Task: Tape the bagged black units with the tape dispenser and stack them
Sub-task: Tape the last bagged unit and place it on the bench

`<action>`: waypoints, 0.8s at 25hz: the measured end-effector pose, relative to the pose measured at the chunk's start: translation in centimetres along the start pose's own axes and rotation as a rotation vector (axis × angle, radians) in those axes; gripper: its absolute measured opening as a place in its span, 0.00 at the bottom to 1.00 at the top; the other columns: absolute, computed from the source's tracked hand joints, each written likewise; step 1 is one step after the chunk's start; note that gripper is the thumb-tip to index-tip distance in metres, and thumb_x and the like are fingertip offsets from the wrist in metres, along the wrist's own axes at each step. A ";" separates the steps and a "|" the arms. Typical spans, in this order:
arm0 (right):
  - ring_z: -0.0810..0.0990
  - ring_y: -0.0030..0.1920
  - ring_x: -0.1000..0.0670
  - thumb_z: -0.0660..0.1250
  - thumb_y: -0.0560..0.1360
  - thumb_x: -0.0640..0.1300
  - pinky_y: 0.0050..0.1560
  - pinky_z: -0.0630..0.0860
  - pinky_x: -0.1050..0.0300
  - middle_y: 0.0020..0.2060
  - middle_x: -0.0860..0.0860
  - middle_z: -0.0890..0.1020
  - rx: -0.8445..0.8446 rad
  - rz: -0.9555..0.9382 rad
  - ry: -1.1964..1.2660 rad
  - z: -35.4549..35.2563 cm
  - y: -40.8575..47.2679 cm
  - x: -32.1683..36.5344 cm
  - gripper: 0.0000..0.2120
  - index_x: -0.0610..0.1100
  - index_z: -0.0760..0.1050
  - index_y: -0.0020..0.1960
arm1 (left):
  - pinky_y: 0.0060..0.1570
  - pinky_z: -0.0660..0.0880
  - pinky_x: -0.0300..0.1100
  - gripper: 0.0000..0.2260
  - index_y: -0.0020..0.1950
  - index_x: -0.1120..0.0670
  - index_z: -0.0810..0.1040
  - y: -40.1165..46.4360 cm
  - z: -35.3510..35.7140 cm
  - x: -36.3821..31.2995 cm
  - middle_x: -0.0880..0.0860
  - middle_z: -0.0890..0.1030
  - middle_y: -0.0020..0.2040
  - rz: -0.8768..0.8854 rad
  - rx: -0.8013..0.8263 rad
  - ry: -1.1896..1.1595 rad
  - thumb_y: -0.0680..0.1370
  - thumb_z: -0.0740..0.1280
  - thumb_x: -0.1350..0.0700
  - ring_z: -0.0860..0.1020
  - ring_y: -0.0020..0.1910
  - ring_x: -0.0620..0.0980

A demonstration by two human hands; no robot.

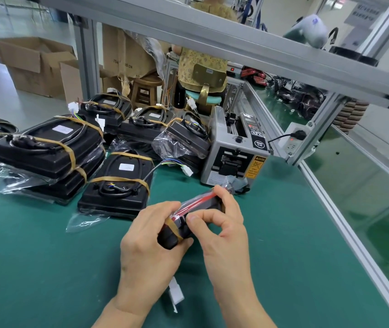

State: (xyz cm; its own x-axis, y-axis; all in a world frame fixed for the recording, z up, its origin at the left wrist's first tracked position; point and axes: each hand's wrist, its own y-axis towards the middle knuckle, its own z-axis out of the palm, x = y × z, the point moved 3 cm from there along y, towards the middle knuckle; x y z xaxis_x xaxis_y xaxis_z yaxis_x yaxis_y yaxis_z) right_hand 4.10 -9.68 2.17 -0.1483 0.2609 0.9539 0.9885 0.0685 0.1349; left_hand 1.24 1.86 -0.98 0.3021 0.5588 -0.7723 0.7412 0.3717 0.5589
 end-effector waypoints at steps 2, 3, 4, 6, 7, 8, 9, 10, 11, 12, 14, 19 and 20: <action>0.56 0.72 0.67 0.72 0.70 0.45 0.75 0.51 0.46 0.66 0.73 0.64 -0.002 -0.010 -0.013 0.0 0.1 0.0 0.08 0.57 0.82 0.35 | 0.52 0.75 0.45 0.27 0.54 0.59 0.81 0.0 0.0 0.0 0.50 0.81 0.50 -0.004 -0.004 -0.002 0.57 0.81 0.67 0.80 0.51 0.51; 0.56 0.72 0.67 0.72 0.70 0.45 0.75 0.51 0.47 0.66 0.72 0.65 -0.003 -0.018 -0.023 0.0 0.1 0.0 0.07 0.57 0.82 0.36 | 0.52 0.75 0.45 0.27 0.54 0.59 0.81 0.0 0.0 0.0 0.50 0.80 0.50 -0.003 -0.005 -0.003 0.56 0.81 0.67 0.80 0.50 0.51; 0.56 0.72 0.67 0.72 0.70 0.45 0.75 0.51 0.47 0.66 0.72 0.65 -0.006 -0.025 -0.032 0.0 0.1 -0.1 0.07 0.57 0.81 0.35 | 0.52 0.75 0.44 0.27 0.54 0.59 0.81 0.0 0.0 0.0 0.50 0.80 0.50 0.000 -0.006 -0.002 0.57 0.81 0.67 0.80 0.50 0.51; 0.56 0.71 0.67 0.72 0.70 0.45 0.75 0.52 0.47 0.66 0.70 0.66 -0.014 -0.032 -0.039 0.0 0.1 -0.1 0.07 0.56 0.81 0.35 | 0.52 0.75 0.45 0.27 0.54 0.59 0.81 0.0 0.0 0.0 0.50 0.80 0.50 0.006 -0.009 -0.003 0.57 0.81 0.67 0.80 0.51 0.51; 0.56 0.71 0.67 0.72 0.70 0.45 0.75 0.52 0.48 0.66 0.70 0.66 -0.018 -0.034 -0.038 0.0 0.1 -0.1 0.07 0.57 0.81 0.36 | 0.52 0.75 0.45 0.27 0.54 0.59 0.81 0.0 0.1 0.0 0.50 0.80 0.50 0.006 -0.011 -0.003 0.57 0.81 0.67 0.80 0.51 0.51; 0.56 0.71 0.67 0.72 0.70 0.45 0.75 0.52 0.48 0.66 0.70 0.66 -0.019 -0.036 -0.038 0.0 0.1 -0.1 0.08 0.57 0.81 0.36 | 0.52 0.75 0.45 0.27 0.54 0.59 0.80 0.0 0.1 0.1 0.50 0.80 0.50 0.005 -0.014 -0.004 0.57 0.81 0.67 0.80 0.51 0.51; 0.56 0.71 0.67 0.72 0.71 0.45 0.75 0.53 0.48 0.66 0.70 0.66 -0.020 -0.040 -0.038 0.0 0.1 0.0 0.08 0.57 0.81 0.36 | 0.52 0.75 0.45 0.27 0.55 0.58 0.80 0.0 0.0 0.1 0.49 0.80 0.50 0.002 -0.016 -0.004 0.57 0.81 0.67 0.80 0.51 0.50; 0.56 0.71 0.67 0.72 0.71 0.45 0.75 0.53 0.49 0.66 0.71 0.66 -0.023 -0.041 -0.039 0.0 0.1 0.0 0.08 0.57 0.81 0.36 | 0.52 0.75 0.44 0.27 0.55 0.58 0.80 0.0 0.1 0.1 0.49 0.80 0.50 0.000 -0.018 -0.006 0.57 0.81 0.67 0.80 0.51 0.50; 0.56 0.71 0.67 0.72 0.70 0.44 0.75 0.53 0.49 0.66 0.71 0.66 -0.028 -0.043 -0.040 0.0 0.1 0.0 0.09 0.57 0.81 0.36 | 0.52 0.75 0.44 0.27 0.54 0.58 0.80 0.0 0.1 0.0 0.49 0.80 0.50 -0.001 -0.019 -0.007 0.57 0.81 0.67 0.80 0.51 0.50; 0.56 0.71 0.67 0.72 0.70 0.44 0.75 0.53 0.49 0.65 0.72 0.66 -0.034 -0.045 -0.041 0.0 0.0 0.0 0.09 0.57 0.81 0.36 | 0.52 0.75 0.44 0.27 0.54 0.59 0.81 -0.1 0.1 0.0 0.49 0.80 0.50 -0.001 -0.021 -0.009 0.57 0.81 0.68 0.80 0.51 0.50; 0.56 0.71 0.66 0.72 0.70 0.44 0.75 0.53 0.50 0.64 0.73 0.65 -0.046 -0.046 -0.040 0.1 0.0 0.0 0.09 0.57 0.80 0.36 | 0.51 0.75 0.44 0.26 0.54 0.59 0.81 -0.1 0.1 -0.1 0.50 0.80 0.50 0.001 -0.025 -0.011 0.57 0.81 0.68 0.80 0.50 0.51; 0.57 0.71 0.66 0.73 0.69 0.43 0.74 0.54 0.50 0.63 0.74 0.65 -0.079 -0.048 -0.045 0.3 -0.1 -0.3 0.08 0.51 0.79 0.33 | 0.51 0.75 0.44 0.26 0.54 0.59 0.81 -0.2 0.1 -0.3 0.49 0.80 0.50 -0.015 -0.022 -0.009 0.57 0.80 0.70 0.79 0.49 0.49; 0.57 0.71 0.66 0.73 0.69 0.42 0.74 0.55 0.50 0.62 0.74 0.66 -0.087 -0.048 -0.046 0.3 -0.1 -0.4 0.08 0.50 0.79 0.32 | 0.51 0.75 0.44 0.27 0.54 0.59 0.81 -0.2 0.1 -0.3 0.49 0.80 0.50 -0.015 -0.021 -0.007 0.57 0.79 0.70 0.79 0.49 0.49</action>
State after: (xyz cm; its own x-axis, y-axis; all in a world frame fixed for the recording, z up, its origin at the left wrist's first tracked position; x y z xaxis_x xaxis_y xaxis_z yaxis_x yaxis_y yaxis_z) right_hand 4.06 -9.49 1.70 -0.1943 0.3038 0.9327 0.9789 -0.0016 0.2044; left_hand 1.06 1.57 -0.89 0.2958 0.5479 -0.7825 0.7329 0.3952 0.5538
